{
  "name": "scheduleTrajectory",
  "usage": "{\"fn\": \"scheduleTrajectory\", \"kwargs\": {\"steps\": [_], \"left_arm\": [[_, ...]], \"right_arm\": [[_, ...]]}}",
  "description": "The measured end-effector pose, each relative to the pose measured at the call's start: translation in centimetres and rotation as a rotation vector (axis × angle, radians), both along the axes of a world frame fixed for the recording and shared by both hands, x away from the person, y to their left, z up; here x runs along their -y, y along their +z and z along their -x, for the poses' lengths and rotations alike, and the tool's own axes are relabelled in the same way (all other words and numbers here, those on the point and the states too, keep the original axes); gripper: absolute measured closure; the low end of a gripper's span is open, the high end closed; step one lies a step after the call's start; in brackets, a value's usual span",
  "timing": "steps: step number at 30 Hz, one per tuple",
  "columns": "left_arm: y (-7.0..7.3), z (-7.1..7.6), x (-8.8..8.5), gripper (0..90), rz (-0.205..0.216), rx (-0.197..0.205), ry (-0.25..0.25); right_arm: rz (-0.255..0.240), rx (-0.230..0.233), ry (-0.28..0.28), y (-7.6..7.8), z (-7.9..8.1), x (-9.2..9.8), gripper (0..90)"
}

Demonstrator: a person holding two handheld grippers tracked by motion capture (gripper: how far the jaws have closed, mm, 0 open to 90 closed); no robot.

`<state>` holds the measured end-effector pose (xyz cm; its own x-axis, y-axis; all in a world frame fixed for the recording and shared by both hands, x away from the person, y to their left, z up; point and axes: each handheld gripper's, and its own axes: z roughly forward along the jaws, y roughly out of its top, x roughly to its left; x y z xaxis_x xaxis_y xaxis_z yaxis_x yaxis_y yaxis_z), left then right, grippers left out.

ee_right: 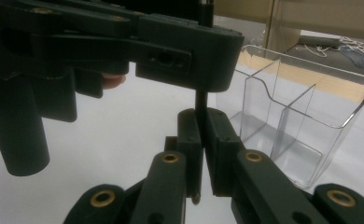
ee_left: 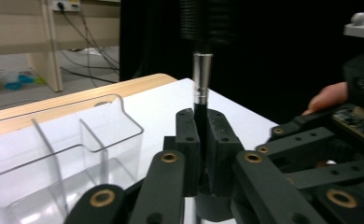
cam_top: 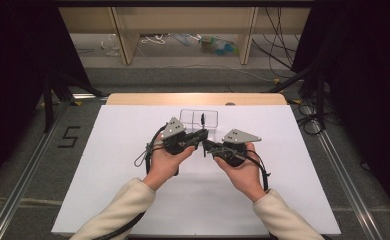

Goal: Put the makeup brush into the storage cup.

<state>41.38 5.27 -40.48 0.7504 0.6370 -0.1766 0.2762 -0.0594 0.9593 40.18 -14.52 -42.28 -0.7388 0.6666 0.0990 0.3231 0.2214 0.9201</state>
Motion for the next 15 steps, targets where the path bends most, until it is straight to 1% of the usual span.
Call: {"fn": "scheduleTrajectory", "kwargs": {"steps": [3,4,5,6,7,8,10,11,12,13,14,15], "left_arm": [[0.11,0.08,-0.02,85.2,-0.006,0.010,0.002],[0.22,0.10,-0.15,85.2,-0.012,0.019,0.006],[0.22,0.10,-0.15,85.1,-0.012,0.019,0.006],[0.28,0.10,-0.26,85.1,-0.015,0.028,0.009],[0.35,0.07,-0.38,85.2,-0.021,0.034,0.013],[0.41,0.08,-0.45,85.2,-0.020,0.038,0.018],[0.56,0.09,-0.59,85.2,-0.024,0.050,0.026],[0.65,0.08,-0.70,85.2,-0.034,0.061,0.027],[0.77,0.10,-0.79,85.2,-0.037,0.067,0.038],[0.77,0.10,-0.79,85.2,-0.037,0.067,0.038],[0.85,0.08,-0.89,85.2,-0.043,0.074,0.041],[0.94,0.09,-0.98,85.2,-0.043,0.079,0.049]], "right_arm": [[-0.013,0.003,0.001,0.03,0.01,-0.08,82.9],[-0.004,0.019,-0.010,0.16,0.01,-0.10,74.5],[-0.001,0.022,-0.010,0.25,0.02,-0.06,71.0],[-0.001,0.022,-0.010,0.25,0.02,-0.06,71.0],[0.009,0.039,-0.016,0.31,-0.05,-0.05,65.9],[0.021,0.024,-0.006,0.39,-0.04,-0.02,61.7],[0.018,0.037,0.000,0.30,-0.09,-0.03,56.0],[0.031,0.042,0.001,0.28,-0.11,-0.01,52.6],[0.028,0.037,0.010,0.17,-0.18,-0.03,45.8],[0.025,0.040,0.011,0.13,-0.20,-0.04,43.6],[0.025,0.040,0.011,0.13,-0.20,-0.04,43.6],[0.026,0.045,0.007,0.09,-0.20,-0.04,40.9]]}}
